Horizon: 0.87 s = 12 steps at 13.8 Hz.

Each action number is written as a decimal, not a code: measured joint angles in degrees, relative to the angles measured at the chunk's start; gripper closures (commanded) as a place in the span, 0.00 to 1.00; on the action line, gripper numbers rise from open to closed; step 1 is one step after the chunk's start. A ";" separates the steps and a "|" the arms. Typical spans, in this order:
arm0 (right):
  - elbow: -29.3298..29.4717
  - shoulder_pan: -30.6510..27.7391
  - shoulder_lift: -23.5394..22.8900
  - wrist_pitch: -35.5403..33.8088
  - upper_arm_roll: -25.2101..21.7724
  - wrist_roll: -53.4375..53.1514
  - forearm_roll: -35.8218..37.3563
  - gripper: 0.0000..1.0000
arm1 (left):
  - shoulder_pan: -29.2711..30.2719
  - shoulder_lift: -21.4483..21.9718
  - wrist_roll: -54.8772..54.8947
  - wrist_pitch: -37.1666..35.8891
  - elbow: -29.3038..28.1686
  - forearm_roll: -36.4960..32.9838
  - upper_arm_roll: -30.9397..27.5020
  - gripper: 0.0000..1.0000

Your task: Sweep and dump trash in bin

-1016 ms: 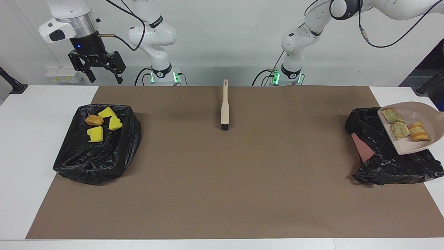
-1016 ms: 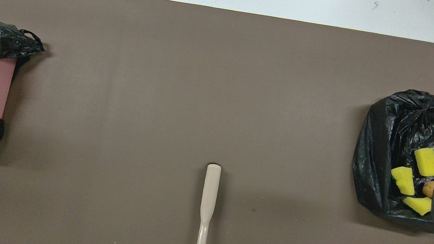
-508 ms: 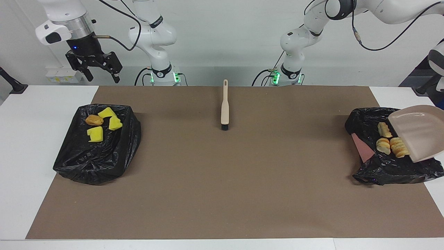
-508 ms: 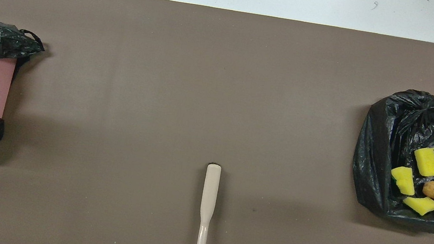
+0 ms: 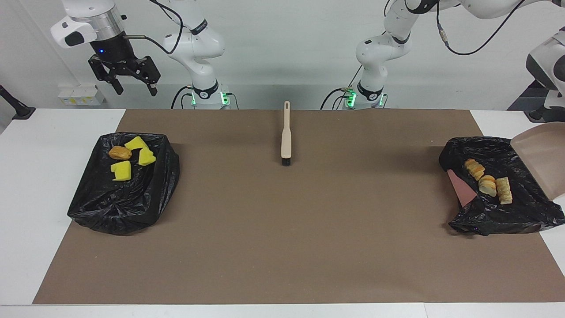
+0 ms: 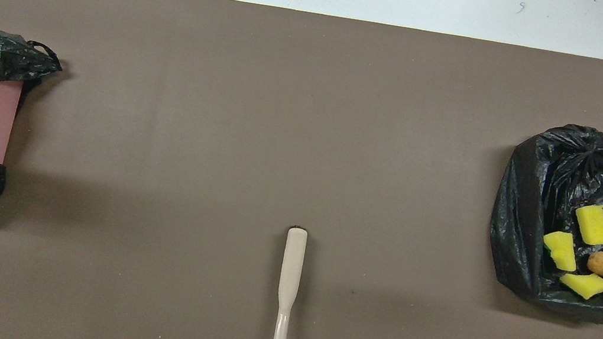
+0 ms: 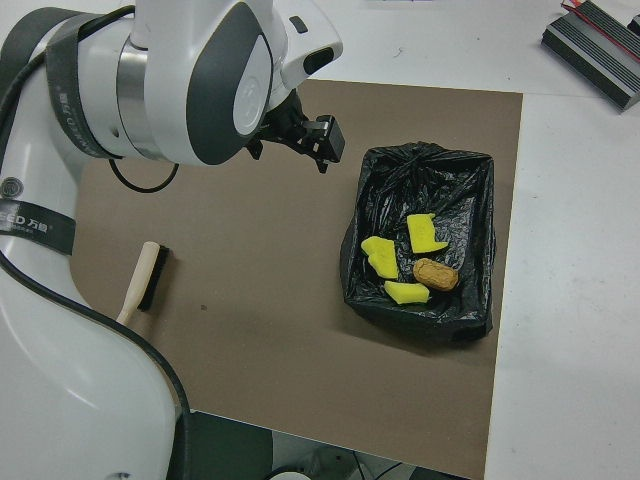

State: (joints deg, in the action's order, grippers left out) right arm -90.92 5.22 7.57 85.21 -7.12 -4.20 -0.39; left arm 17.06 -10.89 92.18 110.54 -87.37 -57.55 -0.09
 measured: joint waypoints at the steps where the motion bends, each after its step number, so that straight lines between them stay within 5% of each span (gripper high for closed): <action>1: -0.06 0.10 0.00 0.00 -0.01 0.00 0.00 0.00 | -0.05 0.93 -0.11 -0.08 -0.14 0.24 0.01 1.00; 12: -0.08 0.64 0.00 0.00 0.01 0.00 -0.01 0.00 | -0.29 3.26 -14.08 -7.11 -1.08 31.91 0.38 1.00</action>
State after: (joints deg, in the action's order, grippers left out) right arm -91.00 5.86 7.57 85.21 -7.10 -4.20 -0.40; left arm 16.77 -7.62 78.10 103.43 -88.45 -25.64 0.29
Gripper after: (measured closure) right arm 0.000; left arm 0.687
